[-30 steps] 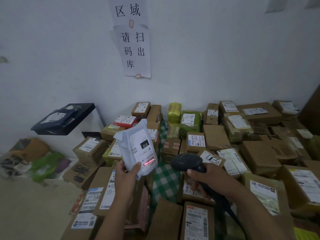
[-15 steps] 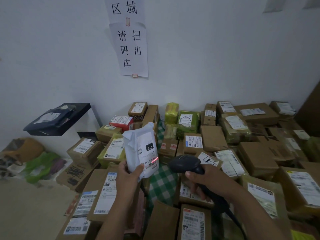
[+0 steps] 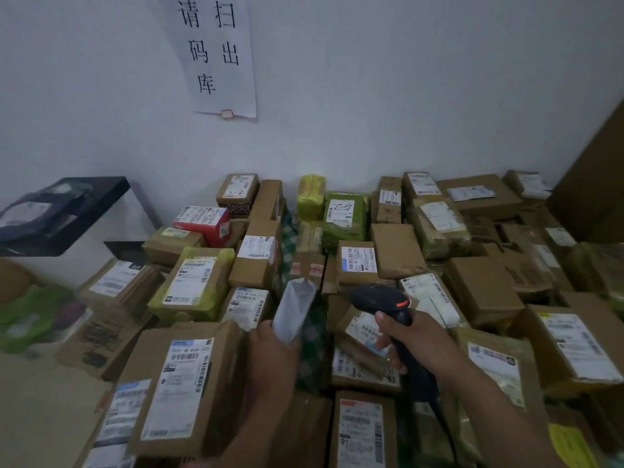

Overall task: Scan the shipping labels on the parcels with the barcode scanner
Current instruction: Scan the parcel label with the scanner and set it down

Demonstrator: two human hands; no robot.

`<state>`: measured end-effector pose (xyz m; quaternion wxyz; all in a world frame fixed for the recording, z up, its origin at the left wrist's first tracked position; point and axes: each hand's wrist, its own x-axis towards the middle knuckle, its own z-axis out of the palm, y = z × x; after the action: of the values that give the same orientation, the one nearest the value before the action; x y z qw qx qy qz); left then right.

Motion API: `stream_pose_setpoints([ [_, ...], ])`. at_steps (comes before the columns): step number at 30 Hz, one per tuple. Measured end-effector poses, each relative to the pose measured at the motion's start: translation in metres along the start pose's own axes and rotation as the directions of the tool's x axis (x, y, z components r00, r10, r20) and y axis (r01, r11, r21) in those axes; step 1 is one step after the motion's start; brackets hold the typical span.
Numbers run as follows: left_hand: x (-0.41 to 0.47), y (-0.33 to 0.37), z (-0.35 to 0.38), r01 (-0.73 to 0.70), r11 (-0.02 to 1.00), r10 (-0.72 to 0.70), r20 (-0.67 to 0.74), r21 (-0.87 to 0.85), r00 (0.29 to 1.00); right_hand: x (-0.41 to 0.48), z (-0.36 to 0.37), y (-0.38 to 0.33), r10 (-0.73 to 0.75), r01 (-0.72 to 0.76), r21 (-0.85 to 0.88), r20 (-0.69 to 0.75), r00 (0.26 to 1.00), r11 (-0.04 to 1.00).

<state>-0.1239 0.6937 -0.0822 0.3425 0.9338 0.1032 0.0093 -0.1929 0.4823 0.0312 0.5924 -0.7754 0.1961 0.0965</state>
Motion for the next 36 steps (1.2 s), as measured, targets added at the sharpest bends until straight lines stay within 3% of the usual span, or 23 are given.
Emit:
stream_pose_setpoints([
  [4, 0.011, -0.014, 0.027, -0.060, 0.989, 0.056, 0.032, 0.138, 0.998, 0.007, 0.005, 0.009, 0.045, -0.045, -0.006, -0.015, 0.999, 0.999],
  [8, 0.016, -0.026, 0.048, -0.234, 0.917, 0.156, 0.249, 0.323, 0.956, 0.015, 0.010, 0.016, 0.077, -0.079, -0.060, -0.044, 0.996, 0.995],
  [10, 0.018, -0.030, 0.051, -0.255, 0.929, 0.148, 0.363, 0.267, 0.920, 0.018, 0.012, 0.018, 0.089, -0.091, -0.041, -0.051, 0.995, 0.995],
  [13, 0.024, -0.037, 0.055, -0.259, 0.962, 0.204, 0.408, 0.084, 0.890, 0.022, 0.014, 0.023, 0.087, -0.087, -0.006, -0.087, 0.992, 0.996],
  [19, 0.028, -0.040, 0.070, -0.064, 0.994, 0.100, 0.502, -0.088, 0.859, 0.026, 0.012, 0.039, 0.107, -0.096, 0.097, -0.124, 0.987, 0.991],
  [25, 0.033, -0.042, 0.080, -0.072, 0.990, 0.030, 0.319, 0.120, 0.947, 0.024, 0.013, 0.041, 0.092, -0.078, 0.099, -0.144, 0.985, 0.992],
  [30, 0.042, -0.033, 0.075, -0.099, 0.985, 0.035, 0.394, 0.144, 0.919, 0.019, 0.013, 0.039, 0.079, -0.066, 0.086, -0.161, 0.984, 0.994],
  [33, 0.031, -0.005, 0.060, -0.160, 0.987, 0.152, 0.245, 0.014, 0.958, 0.014, 0.009, 0.040, 0.076, -0.051, 0.110, -0.239, 0.968, 0.993],
  [36, 0.007, 0.029, 0.044, -0.264, 0.941, 0.300, 0.162, -0.213, 0.940, 0.012, 0.002, 0.043, 0.125, -0.045, 0.223, -0.360, 0.925, 0.974],
])
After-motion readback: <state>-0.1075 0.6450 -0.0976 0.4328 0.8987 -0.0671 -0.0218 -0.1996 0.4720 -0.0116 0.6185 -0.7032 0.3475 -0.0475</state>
